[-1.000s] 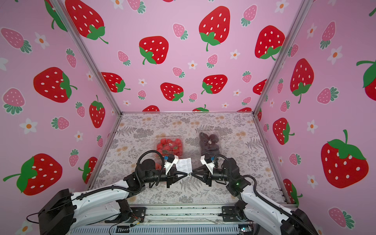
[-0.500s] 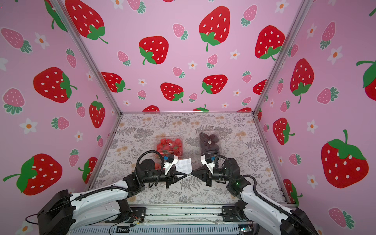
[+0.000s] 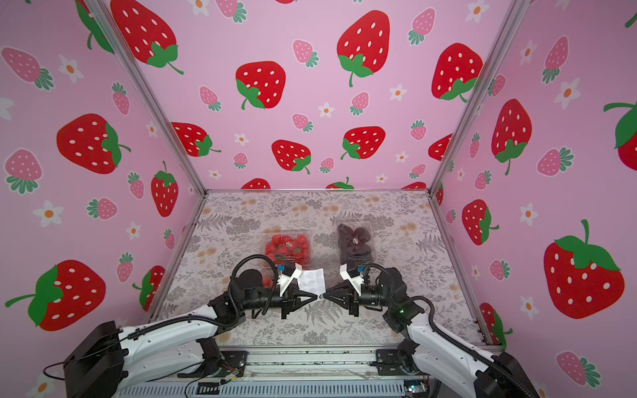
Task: Label fruit boxes
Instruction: Adjust the label sticker.
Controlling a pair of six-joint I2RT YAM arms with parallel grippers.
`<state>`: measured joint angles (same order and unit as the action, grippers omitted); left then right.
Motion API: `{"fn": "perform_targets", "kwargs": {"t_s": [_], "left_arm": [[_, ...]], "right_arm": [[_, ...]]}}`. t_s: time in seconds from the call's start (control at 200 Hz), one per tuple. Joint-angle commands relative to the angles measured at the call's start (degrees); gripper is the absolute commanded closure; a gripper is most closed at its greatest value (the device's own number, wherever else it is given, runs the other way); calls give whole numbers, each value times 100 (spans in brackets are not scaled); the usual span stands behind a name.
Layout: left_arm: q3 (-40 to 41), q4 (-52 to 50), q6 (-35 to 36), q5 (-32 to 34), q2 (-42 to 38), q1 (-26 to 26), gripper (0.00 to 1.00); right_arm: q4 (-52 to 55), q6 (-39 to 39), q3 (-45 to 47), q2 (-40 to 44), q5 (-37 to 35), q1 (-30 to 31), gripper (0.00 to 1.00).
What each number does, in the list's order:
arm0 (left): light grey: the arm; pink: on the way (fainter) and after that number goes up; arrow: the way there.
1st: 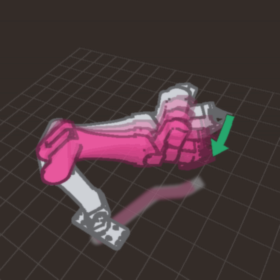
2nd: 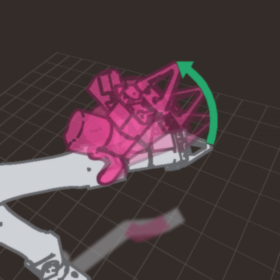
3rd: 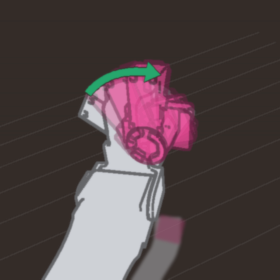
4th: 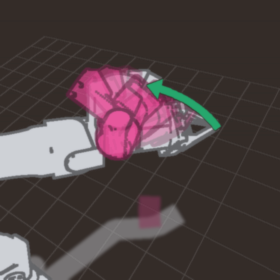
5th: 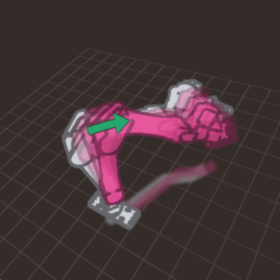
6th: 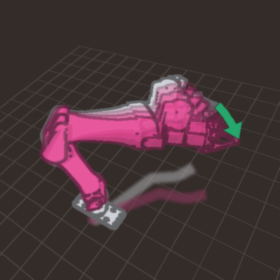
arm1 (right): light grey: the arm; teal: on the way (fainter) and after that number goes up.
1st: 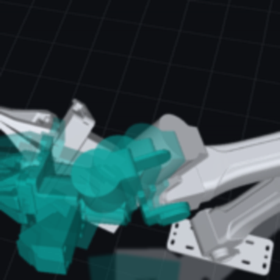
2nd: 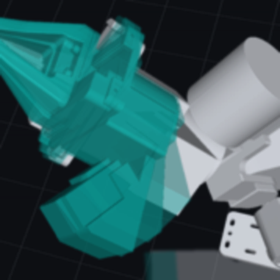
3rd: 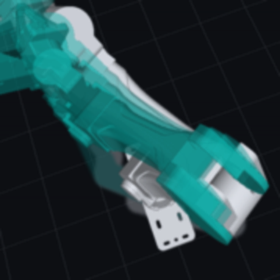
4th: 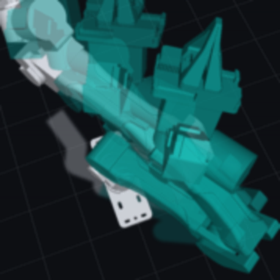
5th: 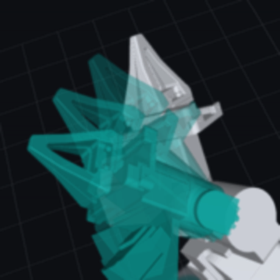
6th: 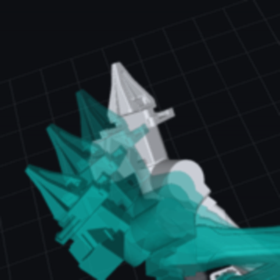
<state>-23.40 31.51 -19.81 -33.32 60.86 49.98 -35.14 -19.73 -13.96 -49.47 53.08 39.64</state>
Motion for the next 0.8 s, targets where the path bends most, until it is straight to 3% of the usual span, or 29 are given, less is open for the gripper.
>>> {"fn": "perform_targets", "kwargs": {"t_s": [0.0, 0.2, 0.415, 0.55, 0.635, 0.73, 0.795], "left_arm": [[-218, 189, -18, -138, 36, -22, 100], [-280, 150, -42, -252, 84, -23, 100], [-282, 127, -47, -236, 34, -22, 100], [-288, 144, -68, -229, 96, -21, 100], [-288, 186, -84, -262, 141, -16, 86], [-307, 226, -94, -325, 180, -23, 82], [-330, 237, -84, -330, 206, -22, 85]], "right_arm": [[-187, 56, 67, -40, 121, 38, 87], [-184, 109, 5, -187, 168, 55, 87], [-74, 161, 41, -45, 91, 55, 100], [-91, 147, 42, 5, 139, 66, 100], [-106, 144, 55, 8, 127, 62, 100], [-94, 159, 42, -21, 120, 62, 100], [-99, 144, 25, -48, 150, 62, 100]]}}
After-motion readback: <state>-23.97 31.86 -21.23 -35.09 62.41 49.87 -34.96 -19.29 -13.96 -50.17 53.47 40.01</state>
